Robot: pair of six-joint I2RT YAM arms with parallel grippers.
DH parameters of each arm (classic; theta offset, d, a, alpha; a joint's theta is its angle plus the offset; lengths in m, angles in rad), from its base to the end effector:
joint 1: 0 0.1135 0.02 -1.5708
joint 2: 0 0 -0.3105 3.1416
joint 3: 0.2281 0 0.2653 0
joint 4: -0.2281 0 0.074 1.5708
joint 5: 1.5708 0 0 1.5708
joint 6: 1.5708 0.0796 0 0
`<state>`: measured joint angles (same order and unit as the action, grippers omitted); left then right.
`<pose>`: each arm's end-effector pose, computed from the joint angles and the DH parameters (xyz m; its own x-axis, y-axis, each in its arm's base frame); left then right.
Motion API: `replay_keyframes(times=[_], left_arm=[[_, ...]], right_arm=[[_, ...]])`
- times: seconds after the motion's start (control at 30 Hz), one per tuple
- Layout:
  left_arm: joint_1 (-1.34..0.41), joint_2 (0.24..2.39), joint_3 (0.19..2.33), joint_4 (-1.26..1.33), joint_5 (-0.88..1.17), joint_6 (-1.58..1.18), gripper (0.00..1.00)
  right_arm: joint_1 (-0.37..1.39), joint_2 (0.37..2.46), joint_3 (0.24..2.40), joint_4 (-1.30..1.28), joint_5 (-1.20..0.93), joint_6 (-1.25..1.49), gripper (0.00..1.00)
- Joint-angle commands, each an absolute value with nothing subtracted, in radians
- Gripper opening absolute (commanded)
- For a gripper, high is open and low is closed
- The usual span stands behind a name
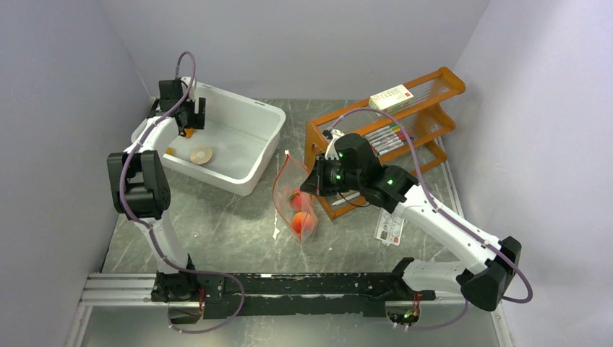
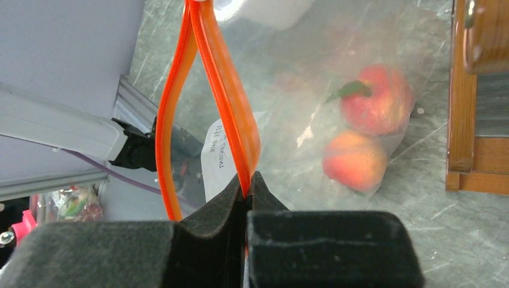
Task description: Place the food in the zip-top bag and seal the zipper
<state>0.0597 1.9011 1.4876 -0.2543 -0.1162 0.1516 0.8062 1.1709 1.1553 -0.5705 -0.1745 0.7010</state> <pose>0.5002 0.0391 0.2635 -0.6337 0.1124 -0.7653 -0.0550 0.9803 0.1895 0.1876 0.2155 0.3712 -0.8156 0.0674 -0.5747 -0.3727 0.6987 0.6107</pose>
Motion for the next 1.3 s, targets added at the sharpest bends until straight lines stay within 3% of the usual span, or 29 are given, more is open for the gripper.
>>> replay_keyframes(times=[0.0, 0.63, 1.03, 1.27], left_arm=[[0.088, 2.000, 1.580, -0.211, -0.102, 0.194, 0.83], [0.130, 2.268, 1.755, -0.198, 0.007, 0.187, 0.79], [0.127, 2.235, 1.706, -0.165, 0.247, 0.179, 0.66], [0.123, 2.186, 1.676, -0.126, 0.263, 0.157, 0.65]], right_arm=[[0.801, 1.194, 1.211, -0.603, -0.145, 0.677, 0.00], [0.802, 1.206, 1.197, -0.593, -0.127, 0.707, 0.00], [0.801, 1.195, 1.176, -0.575, -0.121, 0.722, 0.00], [0.802, 1.201, 1.177, -0.570, -0.123, 0.721, 0.00]])
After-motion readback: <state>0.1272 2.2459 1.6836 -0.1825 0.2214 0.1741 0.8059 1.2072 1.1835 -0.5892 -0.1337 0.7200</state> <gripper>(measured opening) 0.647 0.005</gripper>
